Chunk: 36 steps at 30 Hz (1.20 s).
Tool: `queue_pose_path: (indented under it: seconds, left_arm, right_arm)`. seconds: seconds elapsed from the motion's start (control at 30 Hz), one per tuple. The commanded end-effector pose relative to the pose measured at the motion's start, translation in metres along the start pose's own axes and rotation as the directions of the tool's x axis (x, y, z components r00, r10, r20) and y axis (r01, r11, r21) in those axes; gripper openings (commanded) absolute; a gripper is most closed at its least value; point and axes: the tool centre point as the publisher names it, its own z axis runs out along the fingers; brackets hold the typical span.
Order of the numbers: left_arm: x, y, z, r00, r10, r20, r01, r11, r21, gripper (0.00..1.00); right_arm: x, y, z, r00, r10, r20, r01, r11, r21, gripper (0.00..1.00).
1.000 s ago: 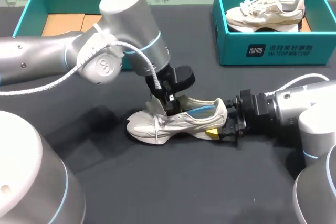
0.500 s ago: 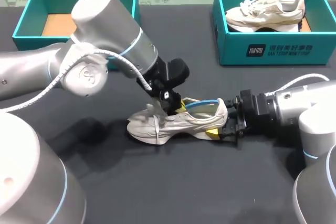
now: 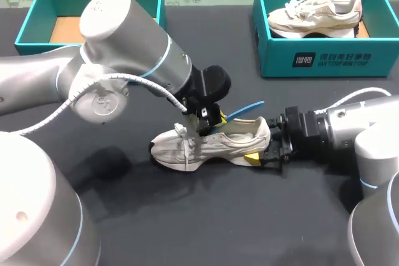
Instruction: Take the shoe out of the shoebox, open the shoe tongue, remove and reinsert the insole, then place the shoe into the shoebox
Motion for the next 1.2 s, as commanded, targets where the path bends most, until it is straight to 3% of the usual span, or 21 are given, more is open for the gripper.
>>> queue_pose_path:
  seconds: [0.03, 0.23, 0.33, 0.43, 0.47, 0.77, 1.03, 1.2]
  left_arm:
    - [-0.002, -0.026, 0.015, 1.0, 0.001, 0.031, 0.001, 0.997, -0.077, 0.0]
    - [-0.004, -0.038, 0.025, 0.998, 0.0, 0.06, 0.007, 0.993, -0.121, 0.02]
    - [-0.003, -0.038, 0.028, 0.998, -0.002, 0.064, 0.01, 0.991, -0.132, 0.39]
    - [0.001, -0.035, 0.025, 0.997, -0.007, 0.082, 0.018, 0.991, -0.135, 0.49]
    - [0.003, -0.034, 0.023, 0.995, -0.008, 0.096, 0.021, 0.991, -0.133, 0.61]
    - [0.018, -0.034, 0.005, 0.971, 0.01, 0.237, 0.016, 0.994, -0.105, 0.64]
    - [0.017, -0.042, 0.011, 0.938, 0.006, 0.346, 0.026, 0.996, -0.088, 0.53]
    - [0.016, -0.045, 0.017, 0.921, 0.005, 0.389, 0.023, 0.998, -0.066, 0.61]
  right_arm:
    - [0.001, -0.001, 0.002, 1.0, 0.0, 0.001, 0.0, 1.0, 0.003, 0.0]
    - [0.001, -0.001, 0.002, 1.0, 0.0, 0.001, 0.0, 1.0, 0.003, 0.0]
    - [0.001, -0.001, 0.002, 1.0, 0.0, 0.001, 0.0, 1.0, 0.003, 0.0]
    - [0.001, -0.001, 0.002, 1.0, 0.0, 0.001, 0.0, 1.0, 0.003, 0.0]
    - [0.001, -0.001, 0.002, 1.0, 0.0, 0.001, 0.0, 1.0, 0.003, 0.0]
    - [0.001, -0.001, 0.002, 1.0, 0.0, 0.001, 0.0, 1.0, 0.003, 0.0]
    - [0.001, -0.001, 0.002, 1.0, 0.0, 0.001, 0.0, 1.0, 0.003, 0.0]
    - [0.001, -0.001, 0.002, 1.0, 0.0, 0.001, 0.0, 1.0, 0.003, 0.0]
